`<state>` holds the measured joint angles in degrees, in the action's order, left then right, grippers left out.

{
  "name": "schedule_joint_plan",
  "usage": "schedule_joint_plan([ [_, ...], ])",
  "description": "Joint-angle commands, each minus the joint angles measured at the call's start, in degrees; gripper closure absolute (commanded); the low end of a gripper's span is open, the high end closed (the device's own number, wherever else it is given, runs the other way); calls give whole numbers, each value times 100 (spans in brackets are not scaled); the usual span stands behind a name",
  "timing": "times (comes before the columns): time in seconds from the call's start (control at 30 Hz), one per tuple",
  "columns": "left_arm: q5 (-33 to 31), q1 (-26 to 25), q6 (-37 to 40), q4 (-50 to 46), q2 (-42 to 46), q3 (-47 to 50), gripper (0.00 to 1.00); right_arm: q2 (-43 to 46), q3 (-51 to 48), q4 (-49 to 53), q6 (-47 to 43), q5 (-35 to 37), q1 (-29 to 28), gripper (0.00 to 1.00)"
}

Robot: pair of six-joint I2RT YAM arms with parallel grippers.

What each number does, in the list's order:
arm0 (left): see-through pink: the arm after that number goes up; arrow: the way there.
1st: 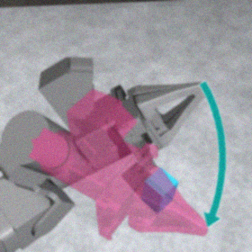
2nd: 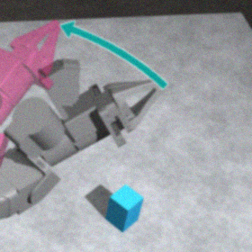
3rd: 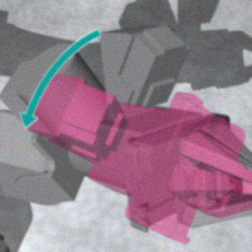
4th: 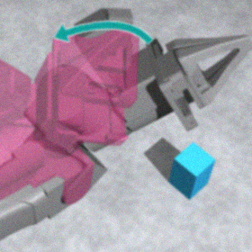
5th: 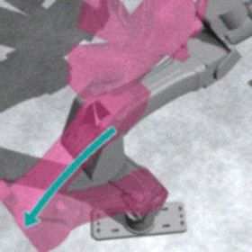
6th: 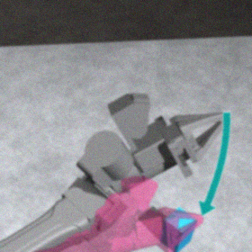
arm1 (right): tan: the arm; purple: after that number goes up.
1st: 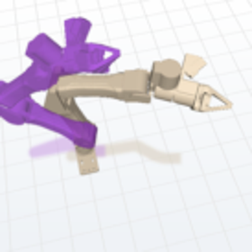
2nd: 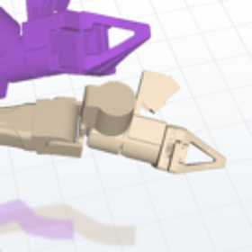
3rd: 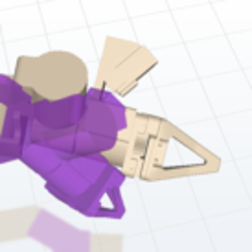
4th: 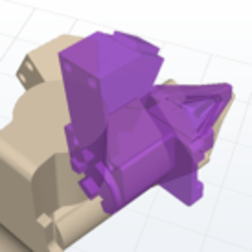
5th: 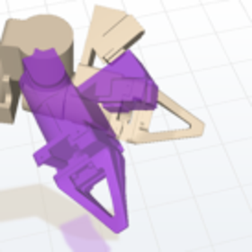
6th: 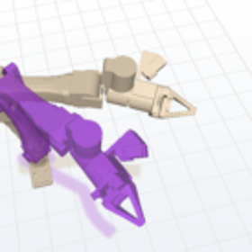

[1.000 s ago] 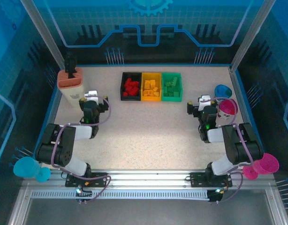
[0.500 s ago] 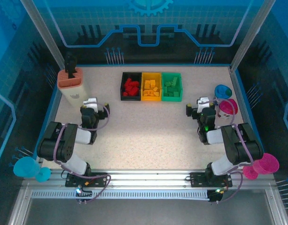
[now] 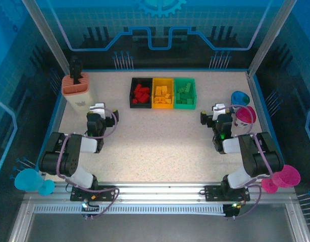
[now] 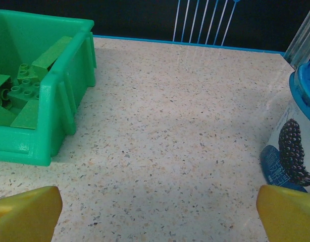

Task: Sort the legos into containers by color
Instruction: Reset both arms

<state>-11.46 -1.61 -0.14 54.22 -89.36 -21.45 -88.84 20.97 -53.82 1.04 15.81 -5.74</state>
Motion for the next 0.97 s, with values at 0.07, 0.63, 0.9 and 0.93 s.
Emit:
schedule_joint_plan([
  [0.07,531,47,48,-130,46,-58,1,40,65,-12,-36,2,-46,0],
  [0.63,643,76,57,-164,40,-73,1,51,130,140,-88,-566,82,0],
  [0.9,688,92,43,-191,33,-84,1,51,126,153,-96,-581,75,0],
  [0.93,682,89,49,-165,34,-72,1,51,127,153,-95,-585,73,0],
])
